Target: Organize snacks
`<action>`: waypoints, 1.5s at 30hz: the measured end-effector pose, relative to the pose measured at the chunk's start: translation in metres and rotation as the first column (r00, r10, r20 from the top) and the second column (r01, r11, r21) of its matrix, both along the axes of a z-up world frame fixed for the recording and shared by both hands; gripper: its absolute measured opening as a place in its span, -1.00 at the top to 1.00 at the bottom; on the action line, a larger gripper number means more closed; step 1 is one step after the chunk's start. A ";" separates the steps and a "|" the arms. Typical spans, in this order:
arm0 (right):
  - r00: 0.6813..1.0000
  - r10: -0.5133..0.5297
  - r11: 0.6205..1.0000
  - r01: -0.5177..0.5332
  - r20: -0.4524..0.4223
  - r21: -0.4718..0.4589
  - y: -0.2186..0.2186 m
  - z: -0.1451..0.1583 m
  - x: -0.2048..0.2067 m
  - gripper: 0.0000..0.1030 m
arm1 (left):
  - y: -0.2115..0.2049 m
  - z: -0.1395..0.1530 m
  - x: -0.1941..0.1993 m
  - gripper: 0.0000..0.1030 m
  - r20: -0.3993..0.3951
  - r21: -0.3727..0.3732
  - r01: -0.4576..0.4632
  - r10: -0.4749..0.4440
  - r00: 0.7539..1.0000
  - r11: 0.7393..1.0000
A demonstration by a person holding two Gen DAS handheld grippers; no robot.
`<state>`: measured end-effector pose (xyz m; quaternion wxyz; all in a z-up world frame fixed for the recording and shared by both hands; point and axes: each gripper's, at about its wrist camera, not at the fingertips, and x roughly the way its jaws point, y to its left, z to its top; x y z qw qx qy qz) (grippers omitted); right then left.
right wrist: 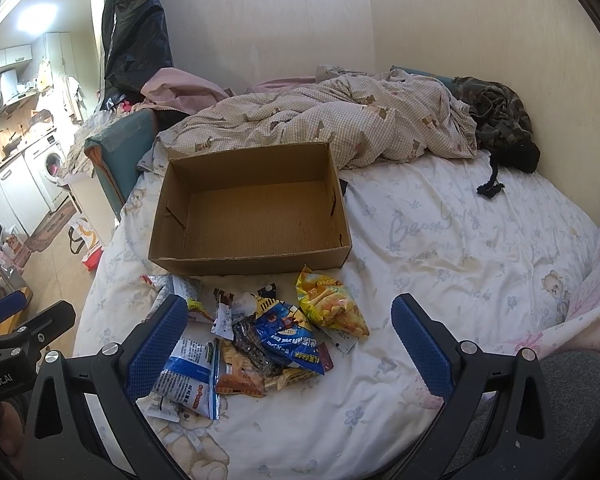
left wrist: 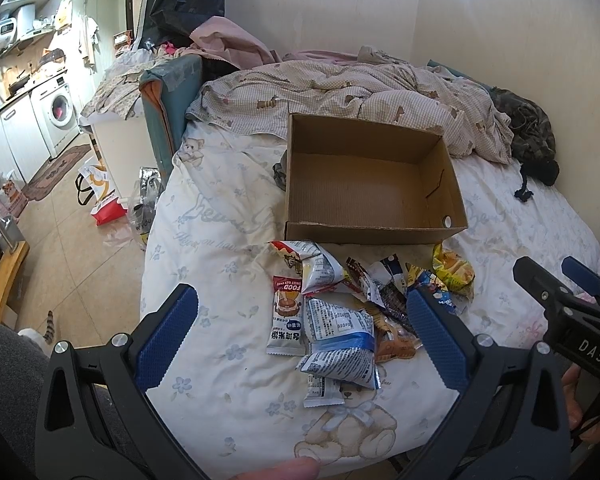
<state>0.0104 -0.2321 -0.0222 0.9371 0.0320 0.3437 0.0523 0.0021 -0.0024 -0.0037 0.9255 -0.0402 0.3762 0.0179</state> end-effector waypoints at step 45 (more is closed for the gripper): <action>0.798 0.029 0.950 0.166 -0.602 0.266 -0.078 -0.099 0.153 -1.00 | -0.043 -0.142 0.092 -0.60 -0.606 -0.060 0.097 -0.113 0.787 0.994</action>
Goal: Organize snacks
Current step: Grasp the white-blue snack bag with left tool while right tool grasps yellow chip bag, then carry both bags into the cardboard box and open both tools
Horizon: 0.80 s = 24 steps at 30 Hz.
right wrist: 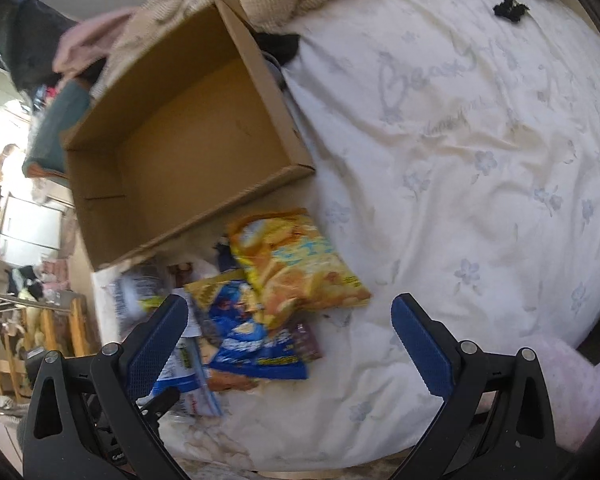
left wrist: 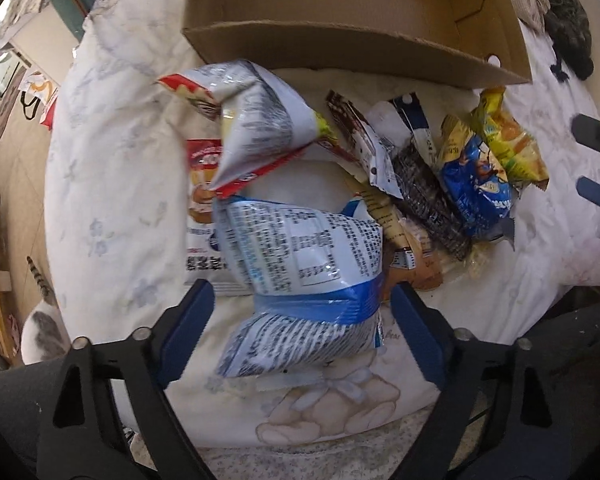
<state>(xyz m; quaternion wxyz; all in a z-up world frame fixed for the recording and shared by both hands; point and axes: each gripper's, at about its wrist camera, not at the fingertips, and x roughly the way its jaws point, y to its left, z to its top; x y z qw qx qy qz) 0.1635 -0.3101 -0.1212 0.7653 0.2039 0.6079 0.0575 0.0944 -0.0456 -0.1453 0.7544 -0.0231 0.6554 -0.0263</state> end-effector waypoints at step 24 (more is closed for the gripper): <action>0.999 0.036 0.999 -0.036 -0.016 0.005 0.010 -0.023 0.014 0.09 | -0.003 0.022 -0.029 0.14 0.036 -0.113 0.017 -0.013 0.999 0.993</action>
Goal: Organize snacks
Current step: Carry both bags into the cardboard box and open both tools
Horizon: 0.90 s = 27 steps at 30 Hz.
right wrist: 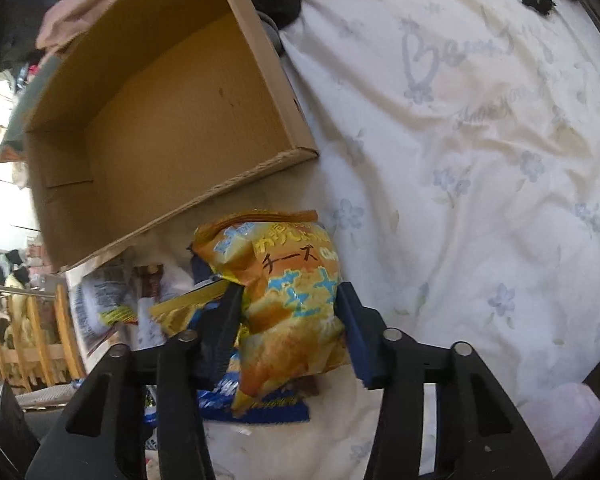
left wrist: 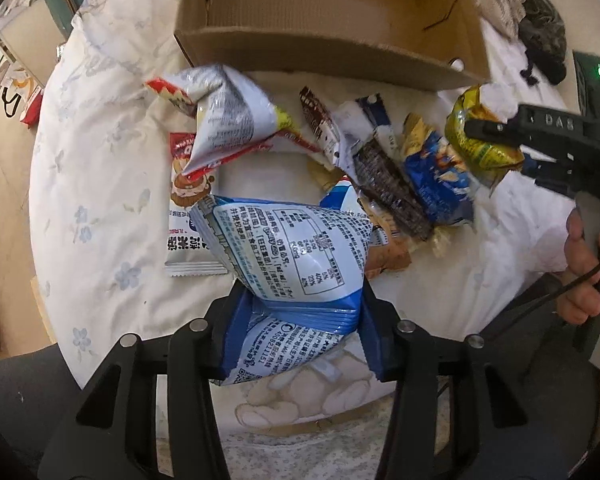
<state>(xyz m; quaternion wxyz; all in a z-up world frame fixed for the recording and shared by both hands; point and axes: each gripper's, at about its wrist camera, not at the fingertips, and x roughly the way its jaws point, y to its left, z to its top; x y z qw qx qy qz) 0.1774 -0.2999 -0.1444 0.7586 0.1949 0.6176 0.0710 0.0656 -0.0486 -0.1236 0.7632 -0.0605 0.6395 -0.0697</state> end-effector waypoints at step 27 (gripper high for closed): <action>0.943 -0.034 0.969 -0.050 0.331 0.241 0.025 0.087 0.013 0.11 | 0.039 0.117 0.090 0.13 0.277 0.039 -0.033 0.021 0.961 0.999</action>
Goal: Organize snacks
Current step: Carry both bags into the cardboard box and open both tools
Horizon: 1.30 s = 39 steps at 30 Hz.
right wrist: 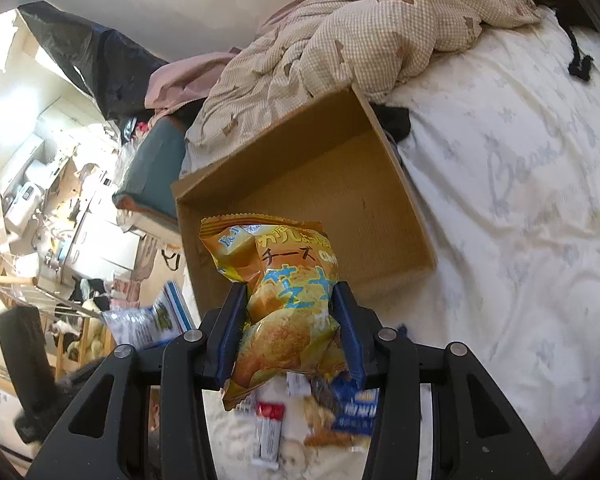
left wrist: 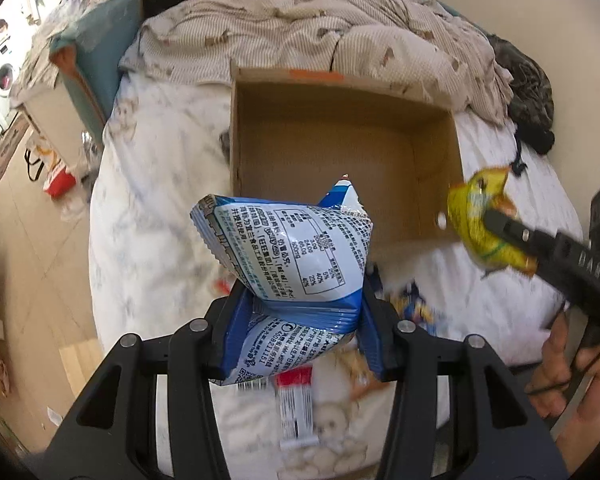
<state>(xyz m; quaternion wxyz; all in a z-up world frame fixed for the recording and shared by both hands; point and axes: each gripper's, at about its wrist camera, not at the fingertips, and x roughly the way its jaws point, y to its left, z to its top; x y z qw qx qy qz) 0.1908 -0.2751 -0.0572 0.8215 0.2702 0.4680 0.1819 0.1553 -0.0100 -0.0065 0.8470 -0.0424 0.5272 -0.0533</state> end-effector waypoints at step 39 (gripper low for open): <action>0.994 -0.060 0.987 0.047 -0.086 -0.152 0.022 -0.045 0.078 0.05 | -0.034 -0.064 0.093 0.00 0.069 0.134 0.042 -0.052 0.996 0.990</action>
